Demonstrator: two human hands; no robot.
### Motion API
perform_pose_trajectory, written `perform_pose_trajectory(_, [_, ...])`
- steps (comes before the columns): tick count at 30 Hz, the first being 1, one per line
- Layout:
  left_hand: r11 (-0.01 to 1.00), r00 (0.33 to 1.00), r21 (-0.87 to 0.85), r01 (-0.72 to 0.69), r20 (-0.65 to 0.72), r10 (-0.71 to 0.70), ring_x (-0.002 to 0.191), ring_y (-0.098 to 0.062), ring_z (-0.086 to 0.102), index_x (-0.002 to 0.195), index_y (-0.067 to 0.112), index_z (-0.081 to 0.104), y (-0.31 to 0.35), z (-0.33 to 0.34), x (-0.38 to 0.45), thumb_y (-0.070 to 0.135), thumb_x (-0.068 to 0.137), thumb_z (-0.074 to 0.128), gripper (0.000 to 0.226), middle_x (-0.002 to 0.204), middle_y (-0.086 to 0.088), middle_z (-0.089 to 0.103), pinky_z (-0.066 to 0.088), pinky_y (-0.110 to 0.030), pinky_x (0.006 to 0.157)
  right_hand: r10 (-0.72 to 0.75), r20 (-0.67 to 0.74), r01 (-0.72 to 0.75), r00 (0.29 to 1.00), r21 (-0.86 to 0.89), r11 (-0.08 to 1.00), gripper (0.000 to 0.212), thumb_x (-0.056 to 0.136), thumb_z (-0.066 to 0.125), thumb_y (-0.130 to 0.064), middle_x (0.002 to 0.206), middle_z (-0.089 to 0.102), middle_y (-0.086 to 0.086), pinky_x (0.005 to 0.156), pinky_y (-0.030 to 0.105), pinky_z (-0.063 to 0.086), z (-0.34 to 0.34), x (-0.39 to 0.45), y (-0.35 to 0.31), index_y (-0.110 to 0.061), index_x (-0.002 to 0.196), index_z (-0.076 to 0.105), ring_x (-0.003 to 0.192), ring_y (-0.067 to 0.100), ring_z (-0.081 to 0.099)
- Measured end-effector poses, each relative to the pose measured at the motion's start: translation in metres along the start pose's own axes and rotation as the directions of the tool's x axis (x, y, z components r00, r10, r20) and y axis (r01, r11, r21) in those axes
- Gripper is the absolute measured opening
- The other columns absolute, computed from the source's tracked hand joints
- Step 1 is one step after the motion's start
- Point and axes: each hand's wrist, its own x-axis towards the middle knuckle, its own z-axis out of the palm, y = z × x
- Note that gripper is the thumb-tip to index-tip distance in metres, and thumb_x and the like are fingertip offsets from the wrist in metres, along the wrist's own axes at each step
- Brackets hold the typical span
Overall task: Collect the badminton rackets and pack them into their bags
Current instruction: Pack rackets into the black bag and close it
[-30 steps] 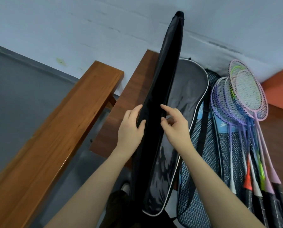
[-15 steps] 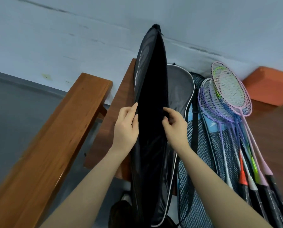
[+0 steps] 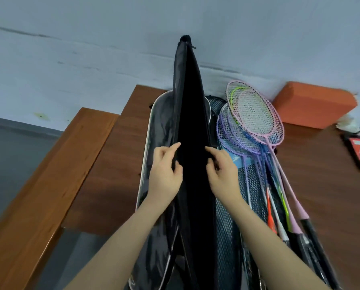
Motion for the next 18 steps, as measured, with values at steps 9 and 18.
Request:
perform_pose_trajectory(9, [0.998,0.993,0.060,0.008,-0.114,-0.001,0.082,-0.005,0.047,0.126,0.008,0.056,0.054,0.077,-0.017,-0.001,0.090,0.052,0.037,0.096,-0.004,0.050,0.039,-0.010,0.077,0.061,0.139,-0.071,0.988,0.068,0.995,0.033,0.091,0.048,-0.009,0.109,0.059,0.005,0.083,0.029,0.045,-0.064,-0.024,0.079,-0.010,0.123,0.053,0.098,0.015,0.055])
perform_pose_trajectory(18, [0.992,0.992,0.016,0.121,-0.044,-0.121,0.075,-0.003,0.045,0.126,0.015,0.056,0.075,0.123,-0.024,-0.001,0.092,0.048,0.038,0.097,-0.003,0.046,0.038,-0.010,0.075,0.115,0.205,-0.143,0.972,0.127,0.982,0.030,0.089,0.053,-0.001,0.096,0.050,0.002,0.075,0.016,0.038,-0.114,-0.029,0.129,-0.009,0.118,0.057,0.081,0.010,0.049])
